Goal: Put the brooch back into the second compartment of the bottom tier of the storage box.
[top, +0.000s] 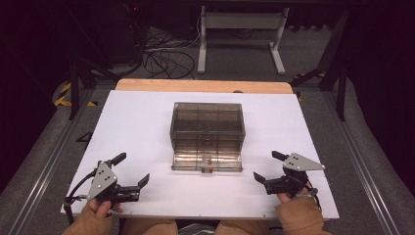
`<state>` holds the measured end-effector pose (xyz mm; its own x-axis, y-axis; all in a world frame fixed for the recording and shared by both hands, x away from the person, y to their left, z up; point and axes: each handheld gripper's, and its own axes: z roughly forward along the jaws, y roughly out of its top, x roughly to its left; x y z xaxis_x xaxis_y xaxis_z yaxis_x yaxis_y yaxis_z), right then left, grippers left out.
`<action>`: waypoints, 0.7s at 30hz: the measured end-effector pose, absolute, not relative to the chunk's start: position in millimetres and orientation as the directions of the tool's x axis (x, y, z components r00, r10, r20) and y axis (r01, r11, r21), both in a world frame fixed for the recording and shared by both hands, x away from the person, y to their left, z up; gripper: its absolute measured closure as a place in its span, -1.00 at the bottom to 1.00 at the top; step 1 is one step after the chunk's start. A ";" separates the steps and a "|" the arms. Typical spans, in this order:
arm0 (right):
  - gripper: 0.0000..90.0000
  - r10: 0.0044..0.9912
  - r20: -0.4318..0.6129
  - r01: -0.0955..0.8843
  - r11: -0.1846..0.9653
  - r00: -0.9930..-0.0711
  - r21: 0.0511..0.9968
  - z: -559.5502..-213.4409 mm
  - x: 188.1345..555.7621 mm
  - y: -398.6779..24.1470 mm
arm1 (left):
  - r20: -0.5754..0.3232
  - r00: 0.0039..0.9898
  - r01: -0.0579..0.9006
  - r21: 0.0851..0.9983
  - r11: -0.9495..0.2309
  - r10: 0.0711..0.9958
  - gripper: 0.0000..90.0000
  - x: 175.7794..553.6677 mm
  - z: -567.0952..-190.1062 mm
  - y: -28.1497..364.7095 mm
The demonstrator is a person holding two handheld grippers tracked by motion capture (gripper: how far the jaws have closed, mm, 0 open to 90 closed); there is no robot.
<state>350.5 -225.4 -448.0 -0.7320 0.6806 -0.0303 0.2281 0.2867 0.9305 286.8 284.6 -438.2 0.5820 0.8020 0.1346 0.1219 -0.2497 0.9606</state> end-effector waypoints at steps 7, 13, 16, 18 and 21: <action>-0.99 0.680 -0.036 0.231 0.298 -0.732 0.926 -454.7 350.3 -225.1 | 0.133 0.586 0.120 0.961 -0.249 0.799 -0.95 288.2 -438.6 285.9; -0.99 0.683 -0.055 0.213 0.302 -0.728 0.929 -453.2 349.7 -224.3 | 0.132 0.586 0.111 0.964 -0.240 0.800 -0.95 288.5 -438.0 288.2; -0.99 0.681 -0.059 0.206 0.301 -0.730 0.931 -453.0 349.5 -223.7 | 0.133 0.584 0.112 0.964 -0.241 0.801 -0.95 289.1 -438.7 288.0; -0.99 0.681 -0.055 0.208 0.298 -0.730 0.931 -452.9 349.3 -223.9 | 0.137 0.582 0.109 0.964 -0.244 0.802 -0.95 289.3 -438.7 288.1; -0.99 0.680 -0.053 0.208 0.297 -0.732 0.932 -452.8 349.3 -224.2 | 0.148 0.575 0.104 0.962 -0.251 0.805 -0.95 288.9 -438.8 287.9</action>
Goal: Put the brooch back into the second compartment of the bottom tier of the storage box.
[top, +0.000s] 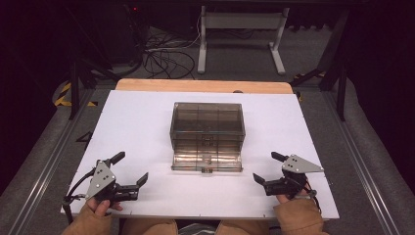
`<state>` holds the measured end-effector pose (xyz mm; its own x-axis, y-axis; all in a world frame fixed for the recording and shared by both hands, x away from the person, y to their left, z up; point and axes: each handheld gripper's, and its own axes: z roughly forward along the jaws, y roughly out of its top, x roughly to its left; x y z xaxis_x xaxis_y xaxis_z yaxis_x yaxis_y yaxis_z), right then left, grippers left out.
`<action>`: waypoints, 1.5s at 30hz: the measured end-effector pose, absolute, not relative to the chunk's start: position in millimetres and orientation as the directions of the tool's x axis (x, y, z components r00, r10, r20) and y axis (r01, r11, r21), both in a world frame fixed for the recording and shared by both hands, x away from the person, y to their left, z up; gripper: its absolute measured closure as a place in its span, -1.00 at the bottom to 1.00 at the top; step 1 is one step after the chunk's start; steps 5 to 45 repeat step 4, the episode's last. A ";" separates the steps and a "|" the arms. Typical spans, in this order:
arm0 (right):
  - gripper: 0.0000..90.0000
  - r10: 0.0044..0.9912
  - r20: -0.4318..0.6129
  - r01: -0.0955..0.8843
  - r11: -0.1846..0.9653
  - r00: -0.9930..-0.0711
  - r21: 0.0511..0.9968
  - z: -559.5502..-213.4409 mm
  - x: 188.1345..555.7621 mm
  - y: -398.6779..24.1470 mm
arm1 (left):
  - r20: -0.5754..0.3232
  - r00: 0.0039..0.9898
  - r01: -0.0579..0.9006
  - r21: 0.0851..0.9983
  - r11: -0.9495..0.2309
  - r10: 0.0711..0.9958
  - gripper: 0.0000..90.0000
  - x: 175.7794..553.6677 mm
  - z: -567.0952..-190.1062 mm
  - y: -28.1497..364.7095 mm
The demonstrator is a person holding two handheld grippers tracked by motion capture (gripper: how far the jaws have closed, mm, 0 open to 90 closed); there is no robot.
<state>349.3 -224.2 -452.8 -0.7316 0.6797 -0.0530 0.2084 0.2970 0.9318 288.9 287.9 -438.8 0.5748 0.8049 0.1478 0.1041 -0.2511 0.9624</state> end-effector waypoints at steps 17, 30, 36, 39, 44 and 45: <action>-0.99 0.679 -0.054 0.205 0.295 -0.732 0.933 -452.5 348.7 -224.1 | 0.145 0.580 0.110 0.961 -0.254 0.801 -0.94 289.1 -439.1 287.1; -0.99 0.679 -0.054 0.205 0.295 -0.732 0.933 -452.5 348.7 -224.1 | 0.145 0.580 0.110 0.961 -0.254 0.801 -0.94 289.1 -439.1 287.1; -0.99 0.679 -0.054 0.205 0.295 -0.732 0.933 -452.5 348.7 -224.1 | 0.145 0.580 0.110 0.961 -0.254 0.801 -0.94 289.1 -439.1 287.1; -0.99 0.679 -0.054 0.205 0.295 -0.732 0.933 -452.5 348.7 -224.1 | 0.145 0.580 0.110 0.961 -0.254 0.801 -0.94 289.1 -439.1 287.1; -0.99 0.679 -0.054 0.205 0.295 -0.732 0.933 -452.5 348.7 -224.1 | 0.145 0.580 0.110 0.961 -0.254 0.801 -0.94 289.1 -439.1 287.1; -0.99 0.679 -0.054 0.205 0.295 -0.732 0.933 -452.5 348.7 -224.1 | 0.145 0.580 0.110 0.961 -0.254 0.801 -0.94 289.1 -439.1 287.1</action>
